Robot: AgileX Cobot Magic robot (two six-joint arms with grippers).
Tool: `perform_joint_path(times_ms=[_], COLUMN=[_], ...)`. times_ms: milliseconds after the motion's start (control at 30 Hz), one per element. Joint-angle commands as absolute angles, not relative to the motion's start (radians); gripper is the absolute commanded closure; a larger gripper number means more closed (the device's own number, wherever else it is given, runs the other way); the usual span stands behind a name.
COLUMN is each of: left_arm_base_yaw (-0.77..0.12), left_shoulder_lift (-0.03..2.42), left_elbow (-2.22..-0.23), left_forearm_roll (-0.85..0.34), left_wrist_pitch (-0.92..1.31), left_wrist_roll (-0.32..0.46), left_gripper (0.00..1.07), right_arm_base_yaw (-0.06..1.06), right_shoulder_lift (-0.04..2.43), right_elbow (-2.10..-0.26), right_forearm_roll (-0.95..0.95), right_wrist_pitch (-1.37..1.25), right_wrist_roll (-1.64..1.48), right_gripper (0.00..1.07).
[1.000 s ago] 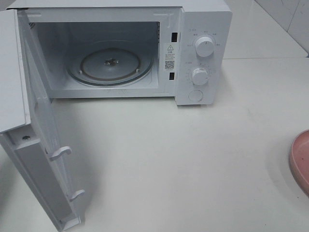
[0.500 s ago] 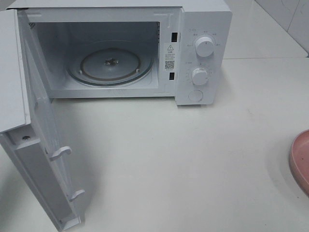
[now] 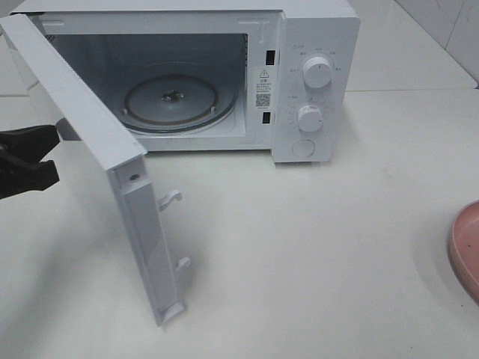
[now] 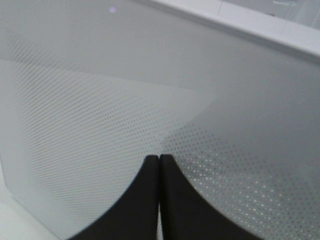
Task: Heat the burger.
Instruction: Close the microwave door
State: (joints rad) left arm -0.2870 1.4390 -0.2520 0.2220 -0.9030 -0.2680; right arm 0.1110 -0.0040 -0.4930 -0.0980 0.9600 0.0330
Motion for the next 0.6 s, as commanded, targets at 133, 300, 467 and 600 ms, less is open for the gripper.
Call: perform_joint_path(times_ms=[133, 300, 467, 600], left_arm_base_yaw=[-0.382, -0.457, -0.525, -0.6], left_shoulder_lift=[1.488, 1.534, 1.577, 1.63], left_elbow=[-0.347, -0.409, -0.466, -0.556], left_forearm_roll=[0.165, 0.052, -0.03, -0.174], left_wrist_pitch=[-0.902, -0.87, -0.865, -0.808], left_wrist_roll=[-0.263, -0.221, -0.173, -0.101], left_gripper=[1.07, 1.07, 1.07, 1.07], right_arm_base_yaw=[0.104, 0.104, 0.104, 0.104], right_shoulder_lift=[-0.029, -0.029, -0.029, -0.029], right_elbow=[-0.493, -0.493, -0.493, -0.493], right_forearm_roll=[-0.096, -0.096, -0.096, -0.096], right_wrist_pitch=[0.96, 0.96, 0.96, 0.96], right_wrist_roll=[0.034, 0.034, 0.034, 0.034], right_gripper=[0.33, 0.33, 0.33, 0.33])
